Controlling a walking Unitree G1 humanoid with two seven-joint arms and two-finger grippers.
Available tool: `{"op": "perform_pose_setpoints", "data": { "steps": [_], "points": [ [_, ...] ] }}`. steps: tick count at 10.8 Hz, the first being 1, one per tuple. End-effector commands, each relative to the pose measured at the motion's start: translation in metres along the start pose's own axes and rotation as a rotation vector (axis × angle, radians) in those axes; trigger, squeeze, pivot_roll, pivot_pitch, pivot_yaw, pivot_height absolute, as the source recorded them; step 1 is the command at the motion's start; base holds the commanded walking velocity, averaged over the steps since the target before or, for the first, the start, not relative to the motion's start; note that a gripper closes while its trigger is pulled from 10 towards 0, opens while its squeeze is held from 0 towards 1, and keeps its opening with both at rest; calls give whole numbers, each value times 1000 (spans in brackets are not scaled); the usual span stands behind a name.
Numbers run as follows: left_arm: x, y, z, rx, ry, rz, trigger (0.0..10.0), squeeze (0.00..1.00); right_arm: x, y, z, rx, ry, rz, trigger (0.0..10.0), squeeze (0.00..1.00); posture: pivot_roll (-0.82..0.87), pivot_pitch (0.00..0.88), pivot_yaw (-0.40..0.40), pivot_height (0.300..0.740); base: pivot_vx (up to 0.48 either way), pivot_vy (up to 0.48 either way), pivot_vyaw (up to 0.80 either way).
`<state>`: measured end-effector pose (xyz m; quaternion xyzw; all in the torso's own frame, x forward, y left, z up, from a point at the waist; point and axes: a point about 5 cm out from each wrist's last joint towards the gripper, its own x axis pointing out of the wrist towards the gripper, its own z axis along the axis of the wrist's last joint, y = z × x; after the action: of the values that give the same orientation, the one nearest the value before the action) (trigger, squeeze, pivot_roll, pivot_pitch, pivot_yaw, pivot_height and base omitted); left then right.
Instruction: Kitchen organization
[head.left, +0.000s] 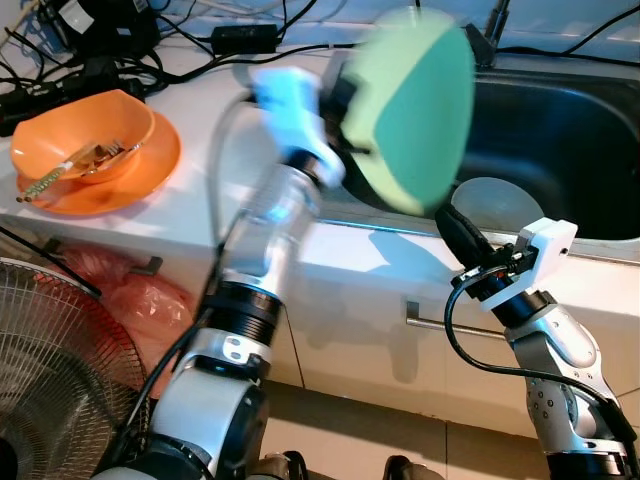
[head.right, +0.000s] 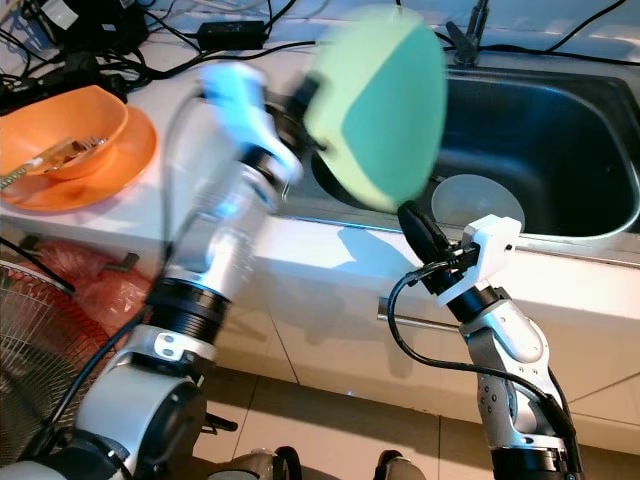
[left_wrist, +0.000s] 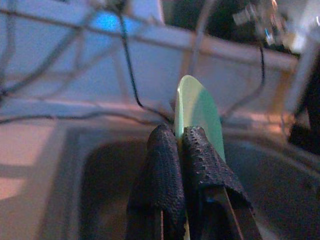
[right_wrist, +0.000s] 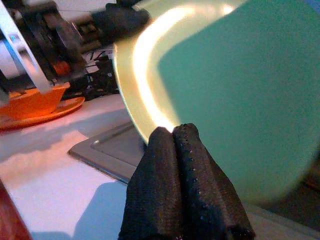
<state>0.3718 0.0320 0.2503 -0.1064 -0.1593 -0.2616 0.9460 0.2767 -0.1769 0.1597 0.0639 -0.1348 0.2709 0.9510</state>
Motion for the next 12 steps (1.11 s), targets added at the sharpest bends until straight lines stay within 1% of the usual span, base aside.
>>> {"op": "perform_pose_setpoints", "data": {
  "steps": [1,2,3,4,6,7,8,9,10,12],
  "points": [
    [3,-4,7,31,-45,-29,10000,0,-11,4,-26,56,126,-18,10000,0,-27,136,123,740,0,0,0],
    [2,-6,4,54,-38,-38,10000,0,-11,4,-27,56,126,-18,10000,0,-26,140,123,740,0,0,0],
    [2,-16,-4,170,-15,-102,10000,0,-12,5,-27,59,129,-19,10000,0,-24,145,122,740,0,0,0],
    [2,-18,-6,178,-15,-111,10000,0,-12,5,-28,59,130,-19,10000,0,-24,145,122,740,0,0,0],
    [1,-17,-16,199,36,-98,10000,0,-12,5,-27,61,131,-24,10000,0,-22,156,120,740,0,0,0],
    [0,-17,-25,243,85,-106,10000,0,-12,4,-27,61,132,-25,10000,0,-20,159,120,740,0,0,0],
    [-2,-17,-31,269,110,-111,10000,0,-12,5,-27,61,132,-26,10000,0,-19,161,120,740,0,0,0],
    [-7,-14,-45,223,169,-85,10000,180,-12,5,-28,63,133,-26,10000,0,-21,165,121,740,0,0,0],
    [-10,-13,-51,201,192,-71,10000,1000,-13,5,-28,63,133,-27,10000,0,-20,169,119,740,0,0,0],
    [-12,-12,-54,194,201,-67,10000,1000,-13,4,-27,62,137,-27,10000,0,-15,170,115,740,0,0,0]
  ]
}}
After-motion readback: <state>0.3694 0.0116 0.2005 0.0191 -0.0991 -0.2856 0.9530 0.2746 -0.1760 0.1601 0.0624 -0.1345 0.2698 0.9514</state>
